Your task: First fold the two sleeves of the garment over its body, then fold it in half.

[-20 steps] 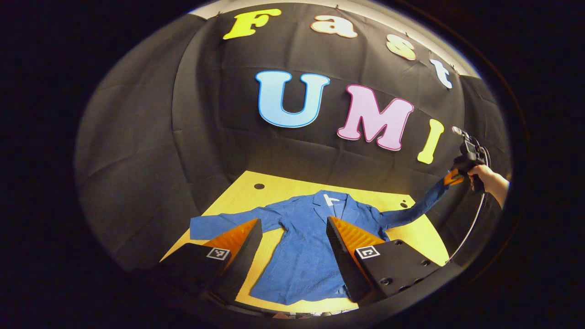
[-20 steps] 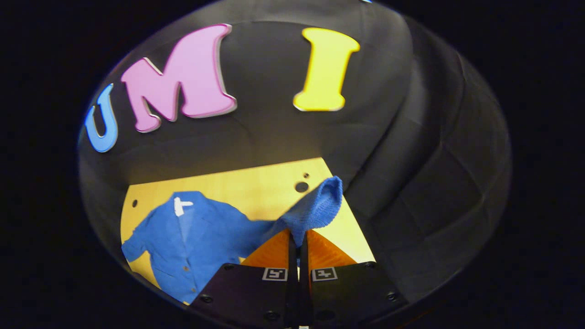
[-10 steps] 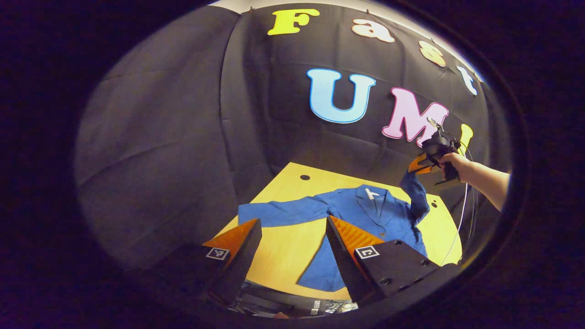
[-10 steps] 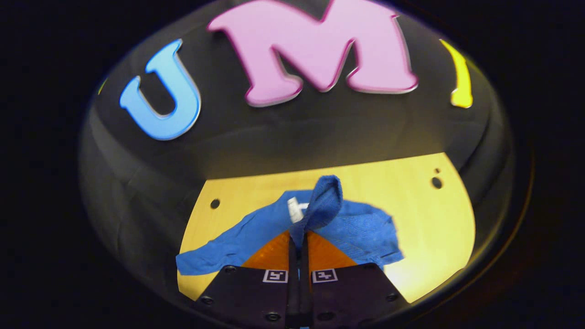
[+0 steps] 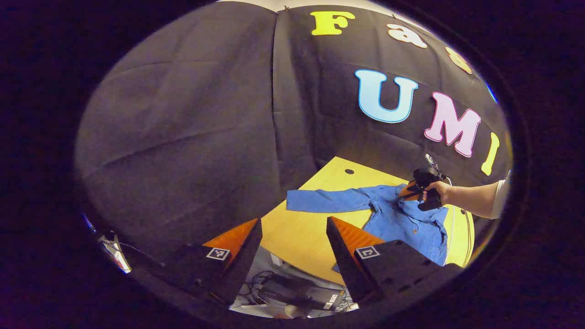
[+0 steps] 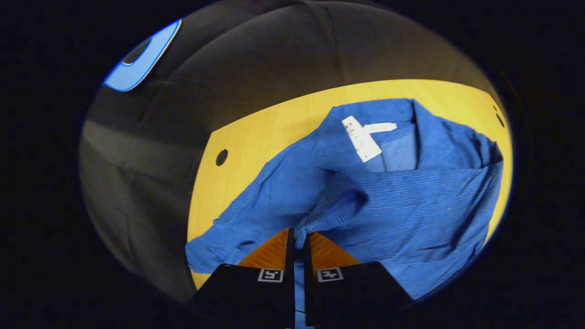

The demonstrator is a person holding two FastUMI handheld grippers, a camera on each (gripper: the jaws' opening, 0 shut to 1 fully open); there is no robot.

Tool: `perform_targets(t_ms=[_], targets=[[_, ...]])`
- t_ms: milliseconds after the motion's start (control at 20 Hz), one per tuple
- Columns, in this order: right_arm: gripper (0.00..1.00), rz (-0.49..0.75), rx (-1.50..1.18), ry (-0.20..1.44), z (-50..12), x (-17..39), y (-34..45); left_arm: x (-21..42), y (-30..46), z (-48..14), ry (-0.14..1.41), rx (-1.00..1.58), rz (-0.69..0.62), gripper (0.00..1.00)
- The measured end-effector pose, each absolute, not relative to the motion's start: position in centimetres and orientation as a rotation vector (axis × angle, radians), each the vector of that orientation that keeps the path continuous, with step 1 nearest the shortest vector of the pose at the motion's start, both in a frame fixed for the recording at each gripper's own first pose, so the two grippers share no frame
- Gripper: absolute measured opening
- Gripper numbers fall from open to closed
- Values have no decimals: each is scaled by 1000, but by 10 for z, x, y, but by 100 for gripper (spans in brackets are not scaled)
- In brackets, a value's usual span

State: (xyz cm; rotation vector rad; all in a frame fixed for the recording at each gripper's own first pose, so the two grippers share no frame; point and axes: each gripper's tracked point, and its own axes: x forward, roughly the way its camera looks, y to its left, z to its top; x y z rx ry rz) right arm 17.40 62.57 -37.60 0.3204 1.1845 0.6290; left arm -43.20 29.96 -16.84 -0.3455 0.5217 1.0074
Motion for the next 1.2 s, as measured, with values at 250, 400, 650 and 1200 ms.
perform_targets(t_ms=[250, 400, 650, 1200], targets=[[87, 714, 427, 1176, -346, 167, 639, -416, 289, -200, 534, -465, 986, 82], [89, 781, 335, 1122, -322, 165, 611, -396, 307, -211, 555, -463, 949, 82], [89, 951, 135, 1028, -260, 121, 523, -343, 380, -227, 623, -426, 859, 82], [94, 631, 216, 1088, -262, 39, 252, -279, 560, -346, 966, -505, 873, 84]])
